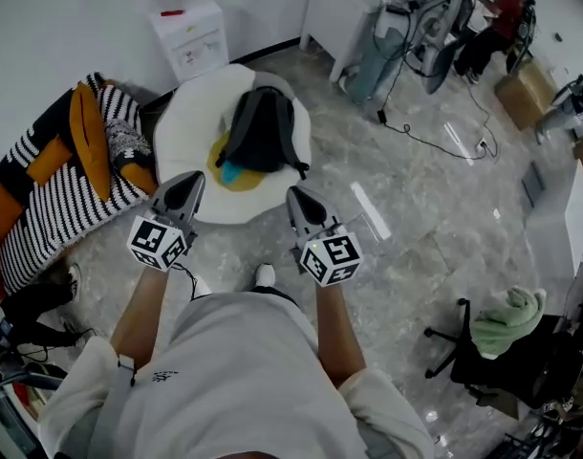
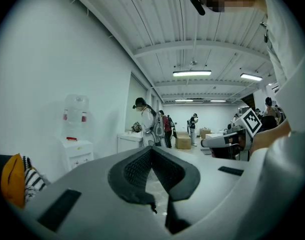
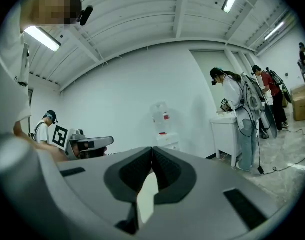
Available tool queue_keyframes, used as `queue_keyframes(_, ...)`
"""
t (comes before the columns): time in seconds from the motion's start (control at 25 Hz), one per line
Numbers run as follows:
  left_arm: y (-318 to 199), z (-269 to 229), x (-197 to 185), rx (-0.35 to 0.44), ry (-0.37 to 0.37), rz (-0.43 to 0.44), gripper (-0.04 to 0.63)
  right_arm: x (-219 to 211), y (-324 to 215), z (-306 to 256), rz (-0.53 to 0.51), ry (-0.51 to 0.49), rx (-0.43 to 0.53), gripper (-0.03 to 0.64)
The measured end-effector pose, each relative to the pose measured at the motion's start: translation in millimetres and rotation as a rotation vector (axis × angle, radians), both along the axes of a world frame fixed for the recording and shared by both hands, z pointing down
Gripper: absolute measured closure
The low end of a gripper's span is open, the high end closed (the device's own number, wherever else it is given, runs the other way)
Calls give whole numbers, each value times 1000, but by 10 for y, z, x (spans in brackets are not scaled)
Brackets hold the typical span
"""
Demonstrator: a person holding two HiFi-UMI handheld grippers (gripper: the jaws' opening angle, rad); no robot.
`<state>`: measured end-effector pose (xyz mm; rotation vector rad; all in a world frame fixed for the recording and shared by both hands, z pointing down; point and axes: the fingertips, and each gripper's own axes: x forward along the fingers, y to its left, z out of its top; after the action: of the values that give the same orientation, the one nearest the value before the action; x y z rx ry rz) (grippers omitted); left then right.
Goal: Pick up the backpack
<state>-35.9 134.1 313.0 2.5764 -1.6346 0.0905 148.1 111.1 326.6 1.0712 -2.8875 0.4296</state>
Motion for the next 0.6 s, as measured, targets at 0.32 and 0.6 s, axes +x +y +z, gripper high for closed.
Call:
queue_keyframes(0.32,-246,103,243,-16,-26,-14,594,144,-306,73,-37,-20,-9,609)
queue_keyframes(0.6,-327,129,281,-33,-32,-42,594,240,-443,160,-46,-33,-32,610)
